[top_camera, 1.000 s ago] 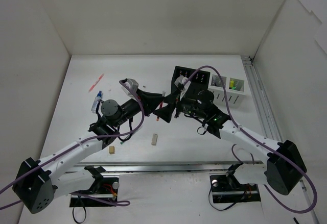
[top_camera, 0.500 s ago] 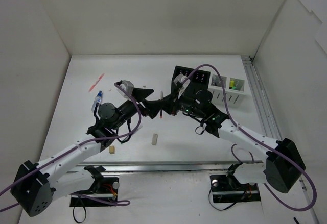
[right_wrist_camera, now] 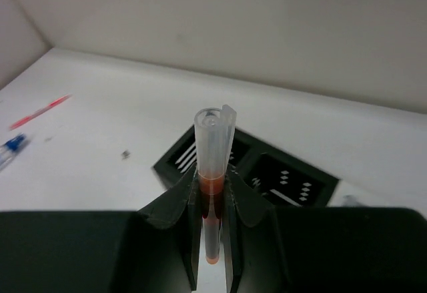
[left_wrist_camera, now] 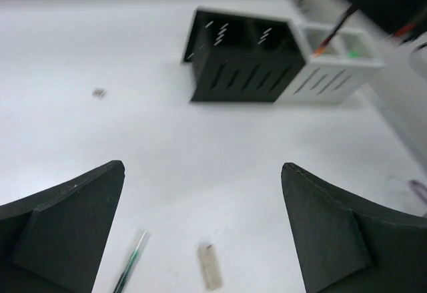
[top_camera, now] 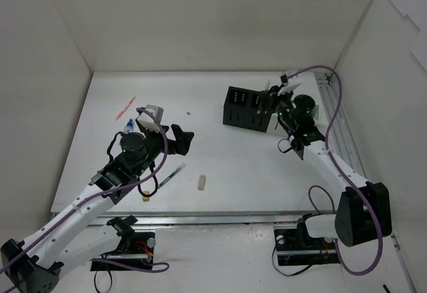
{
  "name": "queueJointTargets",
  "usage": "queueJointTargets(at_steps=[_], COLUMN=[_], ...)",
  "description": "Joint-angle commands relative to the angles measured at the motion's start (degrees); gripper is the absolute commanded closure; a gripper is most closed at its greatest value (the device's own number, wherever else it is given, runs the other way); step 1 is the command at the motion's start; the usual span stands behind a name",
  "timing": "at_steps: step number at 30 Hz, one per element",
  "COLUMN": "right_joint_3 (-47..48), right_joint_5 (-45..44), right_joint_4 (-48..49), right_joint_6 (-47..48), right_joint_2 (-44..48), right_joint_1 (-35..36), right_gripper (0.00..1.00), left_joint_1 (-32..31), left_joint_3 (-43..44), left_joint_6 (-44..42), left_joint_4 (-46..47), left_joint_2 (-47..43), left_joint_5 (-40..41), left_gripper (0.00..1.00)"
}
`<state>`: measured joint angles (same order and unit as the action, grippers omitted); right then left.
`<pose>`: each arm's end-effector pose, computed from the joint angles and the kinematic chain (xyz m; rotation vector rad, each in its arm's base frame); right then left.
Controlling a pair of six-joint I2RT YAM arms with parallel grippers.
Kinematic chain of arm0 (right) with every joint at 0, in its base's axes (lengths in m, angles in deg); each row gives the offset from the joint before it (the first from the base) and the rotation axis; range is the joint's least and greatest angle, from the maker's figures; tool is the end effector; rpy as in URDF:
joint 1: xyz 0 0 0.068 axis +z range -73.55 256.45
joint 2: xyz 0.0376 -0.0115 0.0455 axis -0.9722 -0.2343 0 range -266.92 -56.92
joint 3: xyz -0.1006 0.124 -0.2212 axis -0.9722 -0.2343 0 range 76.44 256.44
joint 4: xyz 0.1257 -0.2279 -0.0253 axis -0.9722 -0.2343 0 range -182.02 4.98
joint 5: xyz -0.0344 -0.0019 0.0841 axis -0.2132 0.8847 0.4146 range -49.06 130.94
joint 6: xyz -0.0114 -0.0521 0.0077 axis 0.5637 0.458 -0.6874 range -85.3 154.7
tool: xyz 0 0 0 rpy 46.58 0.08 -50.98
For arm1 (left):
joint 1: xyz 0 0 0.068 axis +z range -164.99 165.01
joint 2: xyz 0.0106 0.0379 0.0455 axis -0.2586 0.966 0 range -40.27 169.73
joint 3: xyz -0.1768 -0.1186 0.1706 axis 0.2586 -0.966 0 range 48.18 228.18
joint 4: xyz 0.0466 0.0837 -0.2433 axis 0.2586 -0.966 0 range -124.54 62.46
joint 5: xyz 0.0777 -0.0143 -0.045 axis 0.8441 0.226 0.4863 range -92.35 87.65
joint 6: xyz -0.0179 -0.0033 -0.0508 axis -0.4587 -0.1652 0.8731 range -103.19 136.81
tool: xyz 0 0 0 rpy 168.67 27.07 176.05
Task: Sort the stationery into containers
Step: Place the pen in the storage box.
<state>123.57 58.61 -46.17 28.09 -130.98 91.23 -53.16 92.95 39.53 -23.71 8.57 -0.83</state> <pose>0.2860 0.0867 0.3322 -0.3587 1.3451 0.5216 0.1613 -0.1257 0.3542 0.1983 1.6219 -0.8057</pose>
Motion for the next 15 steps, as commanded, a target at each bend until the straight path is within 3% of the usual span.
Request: queueJointTargets(at_steps=[1,7,15], right_joint_3=[6.6,13.2,11.7], right_joint_5=[-1.2,0.1,-5.4], right_joint_4=[4.7,2.6,0.4], right_joint_6=[2.5,6.0,12.2], right_joint_2=[-2.9,-13.1,-15.1], right_joint_1=[-5.8,-12.1,-13.2], right_gripper=[0.99,0.98,0.96], left_joint_1=[3.3,7.2,8.5], left_joint_3=[0.5,-3.0,-4.3], left_joint_6=[1.5,5.7,6.9], left_joint_4=[-14.2,-19.6,-21.7], left_joint_2=[1.3,4.5,10.4], left_joint_5=[6.0,6.8,5.3], left_gripper=[0.00,0.01,0.01])
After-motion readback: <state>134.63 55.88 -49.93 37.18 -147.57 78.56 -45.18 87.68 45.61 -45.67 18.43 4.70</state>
